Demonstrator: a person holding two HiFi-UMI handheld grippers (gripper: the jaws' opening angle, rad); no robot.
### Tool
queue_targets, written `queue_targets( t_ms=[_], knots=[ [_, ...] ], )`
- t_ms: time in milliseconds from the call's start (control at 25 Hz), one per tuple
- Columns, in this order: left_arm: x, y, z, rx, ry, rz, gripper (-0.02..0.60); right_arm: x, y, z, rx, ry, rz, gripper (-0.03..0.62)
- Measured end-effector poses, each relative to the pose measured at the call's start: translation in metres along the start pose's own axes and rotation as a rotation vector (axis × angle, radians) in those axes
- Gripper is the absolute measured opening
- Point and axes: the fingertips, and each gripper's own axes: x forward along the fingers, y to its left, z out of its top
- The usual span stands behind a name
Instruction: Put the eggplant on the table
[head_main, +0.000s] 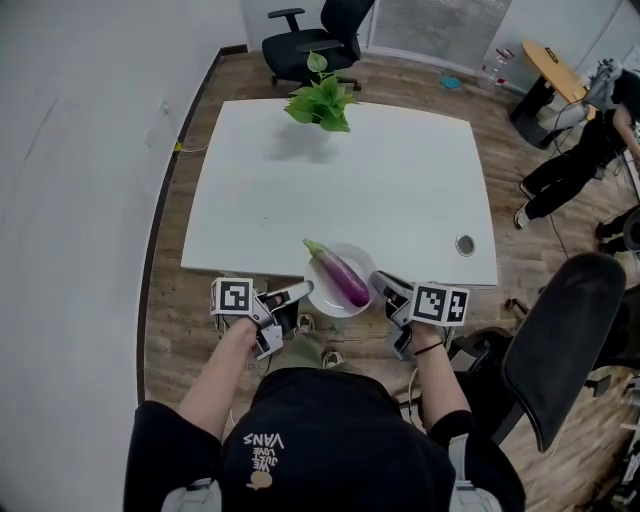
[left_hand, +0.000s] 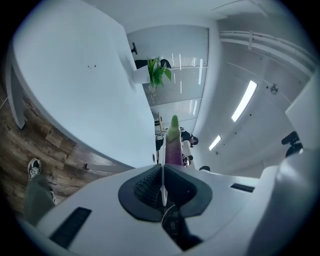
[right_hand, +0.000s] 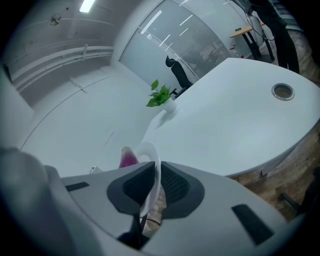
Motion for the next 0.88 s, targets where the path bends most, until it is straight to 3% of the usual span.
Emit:
queue_targets(
  t_ms=[640,880],
  knots=[
    [0.02,0.015,0.107,0.009,0.09,-0.01,0.021,0.066,-0.009,0.073,0.036,-0.059,-0.043,0.048],
    [0.022,0.015,0.121,0.008,0.114,-0.009,0.021,0.073,-0.008,0.083,0.048,-0.077,-0.052,0.048]
  ],
)
